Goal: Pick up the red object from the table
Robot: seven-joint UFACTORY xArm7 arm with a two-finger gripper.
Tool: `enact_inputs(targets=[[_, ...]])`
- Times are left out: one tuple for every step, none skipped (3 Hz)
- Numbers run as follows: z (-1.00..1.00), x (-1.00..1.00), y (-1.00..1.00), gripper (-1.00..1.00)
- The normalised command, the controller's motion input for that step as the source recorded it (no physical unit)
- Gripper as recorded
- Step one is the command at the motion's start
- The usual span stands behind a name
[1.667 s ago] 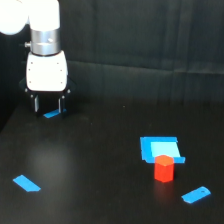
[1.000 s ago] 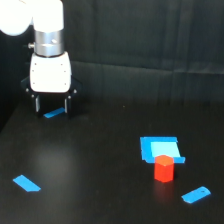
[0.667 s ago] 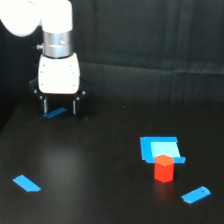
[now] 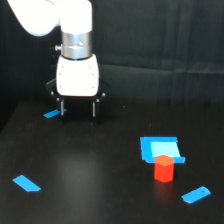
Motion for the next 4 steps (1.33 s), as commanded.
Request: enact_inputs(targets=[[-0.08,1.00,-0.66,1.00],[-0.14,0.88,-0.65,0.98],[-0.27,0.97,-0.75,0.93],[-0.44,0.89,-0.43,1.00]])
